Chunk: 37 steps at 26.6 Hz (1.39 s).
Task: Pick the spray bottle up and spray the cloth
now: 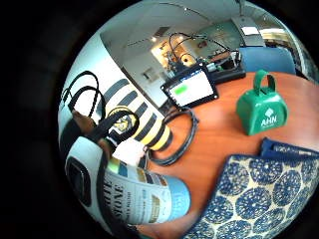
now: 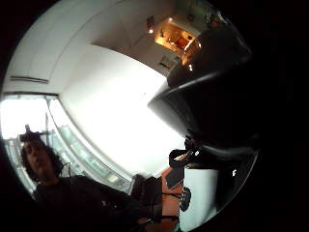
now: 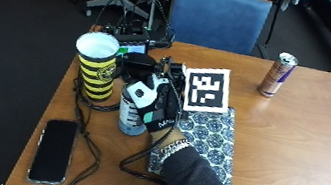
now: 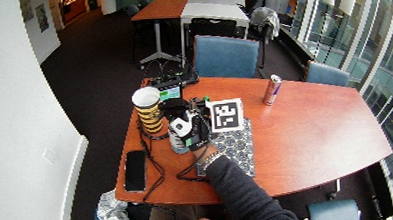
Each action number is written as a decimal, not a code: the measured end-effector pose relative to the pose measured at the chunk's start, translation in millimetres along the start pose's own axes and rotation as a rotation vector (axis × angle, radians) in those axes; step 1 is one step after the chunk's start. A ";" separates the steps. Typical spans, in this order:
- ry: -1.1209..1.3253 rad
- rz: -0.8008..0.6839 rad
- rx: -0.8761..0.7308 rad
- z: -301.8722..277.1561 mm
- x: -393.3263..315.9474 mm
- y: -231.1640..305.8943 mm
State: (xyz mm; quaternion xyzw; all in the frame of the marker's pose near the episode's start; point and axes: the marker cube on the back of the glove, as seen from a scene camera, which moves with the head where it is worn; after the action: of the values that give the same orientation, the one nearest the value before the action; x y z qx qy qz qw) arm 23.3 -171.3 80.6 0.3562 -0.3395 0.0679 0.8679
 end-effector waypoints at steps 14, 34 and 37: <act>0.075 0.143 -0.247 9.0 32.1 -12.2; 0.723 -0.170 -0.723 -101.6 -58.8 -24.0; 0.735 -0.212 -0.811 -105.8 -64.9 12.3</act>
State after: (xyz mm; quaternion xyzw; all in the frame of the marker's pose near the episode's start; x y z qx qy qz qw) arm 26.8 -83.9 -8.4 -0.0212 0.0242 -0.0359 0.9988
